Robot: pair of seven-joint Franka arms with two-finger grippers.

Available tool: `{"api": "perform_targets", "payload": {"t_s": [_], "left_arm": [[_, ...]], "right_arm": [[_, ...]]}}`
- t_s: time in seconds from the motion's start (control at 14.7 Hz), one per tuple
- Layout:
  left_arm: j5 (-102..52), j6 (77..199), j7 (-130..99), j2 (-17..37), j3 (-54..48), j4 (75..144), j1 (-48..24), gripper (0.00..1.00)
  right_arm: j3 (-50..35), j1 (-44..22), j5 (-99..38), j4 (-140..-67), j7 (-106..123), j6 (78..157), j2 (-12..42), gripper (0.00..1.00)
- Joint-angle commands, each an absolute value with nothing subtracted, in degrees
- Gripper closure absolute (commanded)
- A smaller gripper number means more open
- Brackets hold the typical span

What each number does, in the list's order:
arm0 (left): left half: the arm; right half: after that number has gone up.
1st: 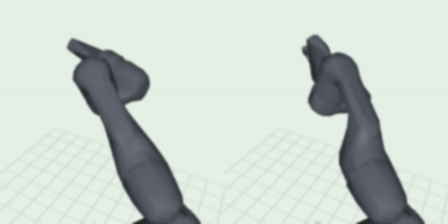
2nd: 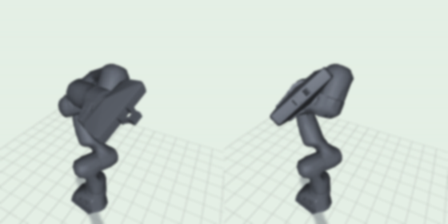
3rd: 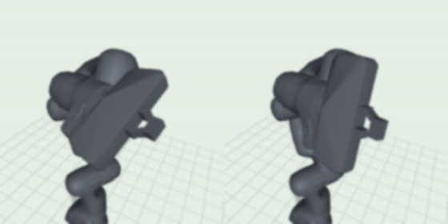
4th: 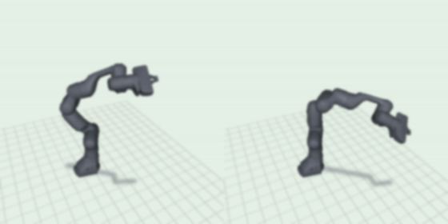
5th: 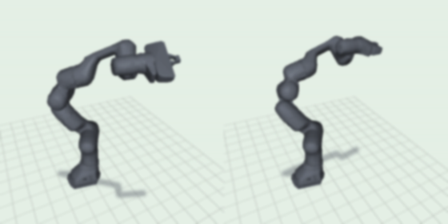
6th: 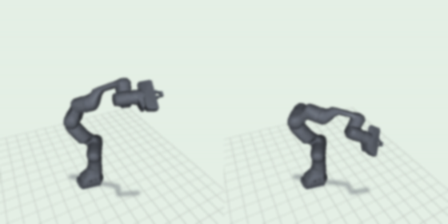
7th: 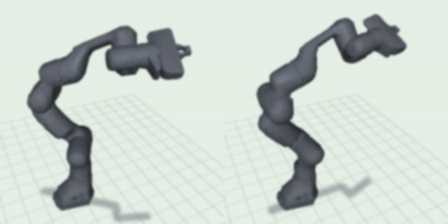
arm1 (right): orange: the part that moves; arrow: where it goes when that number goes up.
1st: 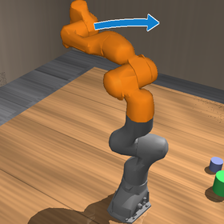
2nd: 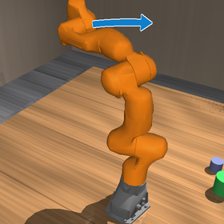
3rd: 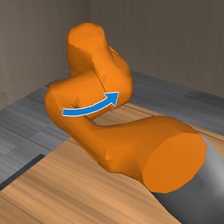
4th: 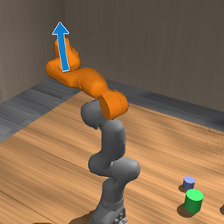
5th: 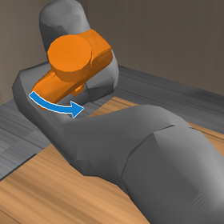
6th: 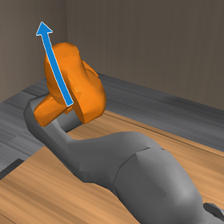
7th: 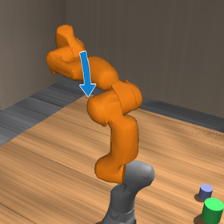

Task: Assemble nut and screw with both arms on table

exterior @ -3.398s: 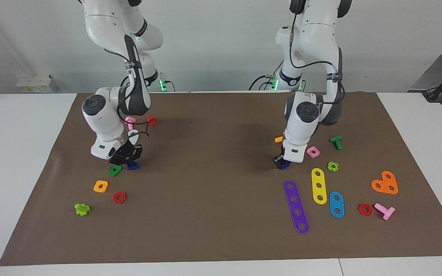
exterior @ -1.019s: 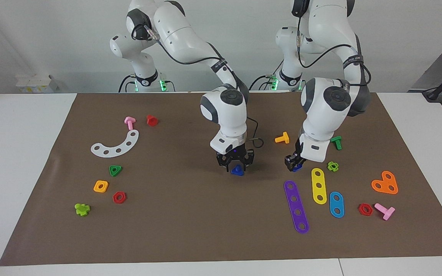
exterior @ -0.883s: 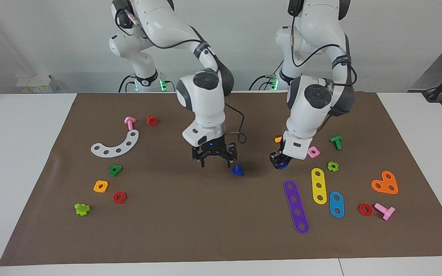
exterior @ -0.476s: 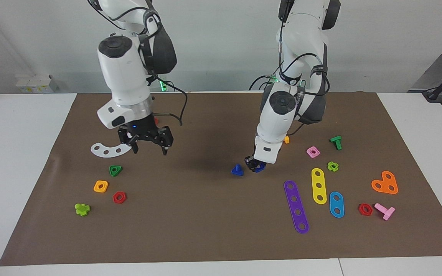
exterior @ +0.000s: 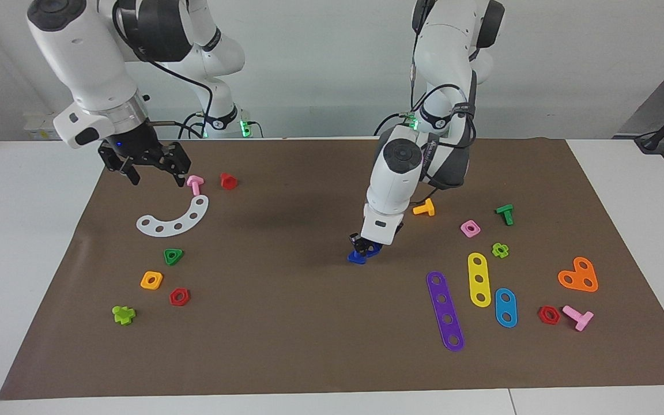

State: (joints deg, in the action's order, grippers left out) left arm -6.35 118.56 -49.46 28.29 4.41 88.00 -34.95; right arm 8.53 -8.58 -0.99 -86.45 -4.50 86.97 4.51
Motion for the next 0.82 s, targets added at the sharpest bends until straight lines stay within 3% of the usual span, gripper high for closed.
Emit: {"api": "perform_targets", "payload": {"t_s": [0.0, 0.34, 0.75], "left_arm": [[-7.5, 121.3, -50.4, 28.9, 5.4, 89.2, -36.6, 1.00], [-7.5, 122.1, -50.3, 28.7, 5.3, 91.2, -37.1, 1.00], [-8.3, 122.6, -50.4, 28.3, 5.3, 93.3, -38.0, 1.00]], "right_arm": [[7.6, -4.1, -1.4, -88.5, 0.3, 85.1, 2.2, 0.00], [7.6, 1.3, -1.4, -92.9, 6.2, 84.2, -0.1, 0.00], [7.0, 0.4, -1.2, -88.1, 5.3, 85.1, 0.1, 0.00]]}}
